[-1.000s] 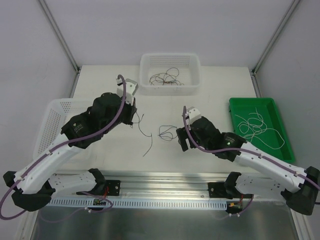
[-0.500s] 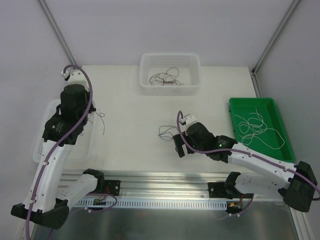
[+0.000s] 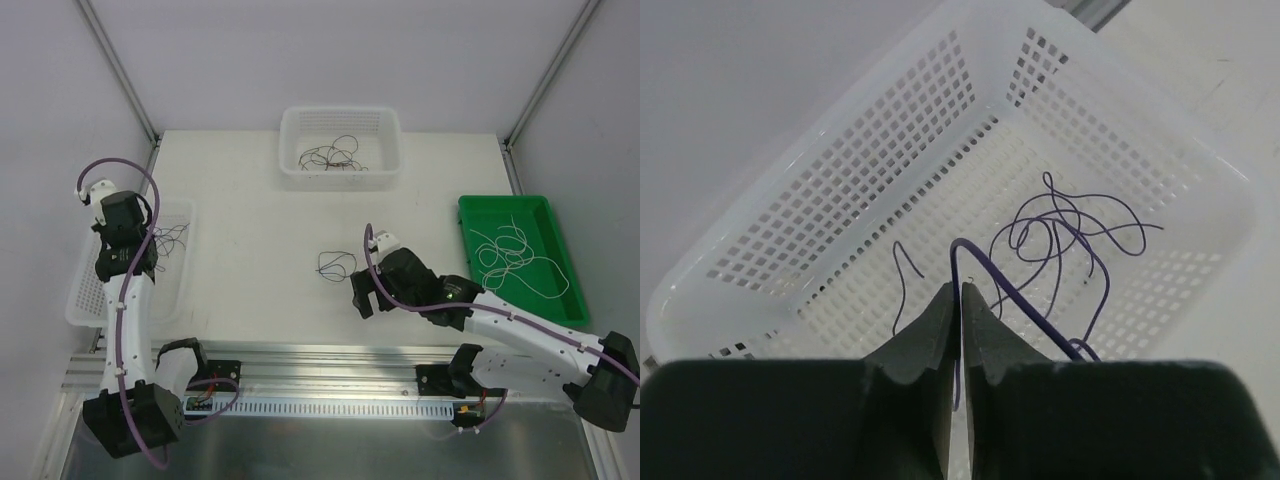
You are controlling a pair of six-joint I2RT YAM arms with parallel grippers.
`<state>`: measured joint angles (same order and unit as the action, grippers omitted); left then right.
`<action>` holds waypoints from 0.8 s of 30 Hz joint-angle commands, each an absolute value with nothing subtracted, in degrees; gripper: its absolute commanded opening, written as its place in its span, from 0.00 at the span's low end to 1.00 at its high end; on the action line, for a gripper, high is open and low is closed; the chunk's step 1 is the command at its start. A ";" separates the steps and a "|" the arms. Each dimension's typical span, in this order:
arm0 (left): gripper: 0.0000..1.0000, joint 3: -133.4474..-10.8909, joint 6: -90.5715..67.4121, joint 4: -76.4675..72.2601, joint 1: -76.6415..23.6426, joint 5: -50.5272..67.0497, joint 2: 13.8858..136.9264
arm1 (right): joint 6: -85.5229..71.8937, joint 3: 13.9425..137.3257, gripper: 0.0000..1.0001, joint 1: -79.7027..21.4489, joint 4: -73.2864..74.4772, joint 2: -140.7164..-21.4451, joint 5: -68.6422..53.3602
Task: Untangle the cables
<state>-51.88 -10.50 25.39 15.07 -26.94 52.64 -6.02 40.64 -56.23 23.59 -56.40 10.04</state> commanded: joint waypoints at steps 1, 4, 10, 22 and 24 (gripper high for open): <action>0.07 -50.01 -16.34 18.20 19.24 -25.49 52.91 | -7.03 40.08 1.00 -56.34 24.96 -53.18 9.67; 0.51 -49.48 -16.70 18.02 19.51 -25.14 53.44 | -7.03 39.38 1.00 -56.34 25.49 -51.86 10.11; 0.99 -48.78 -15.65 17.49 18.47 -13.56 51.60 | -7.47 38.58 1.00 -56.34 25.75 -51.24 10.46; 0.99 -44.13 -17.92 18.02 -5.95 9.66 50.18 | -10.63 38.41 1.00 -56.25 28.12 -45.45 19.07; 0.99 -44.03 -19.51 17.93 -13.13 9.67 51.50 | -11.69 37.88 1.00 -56.34 28.74 -43.35 20.47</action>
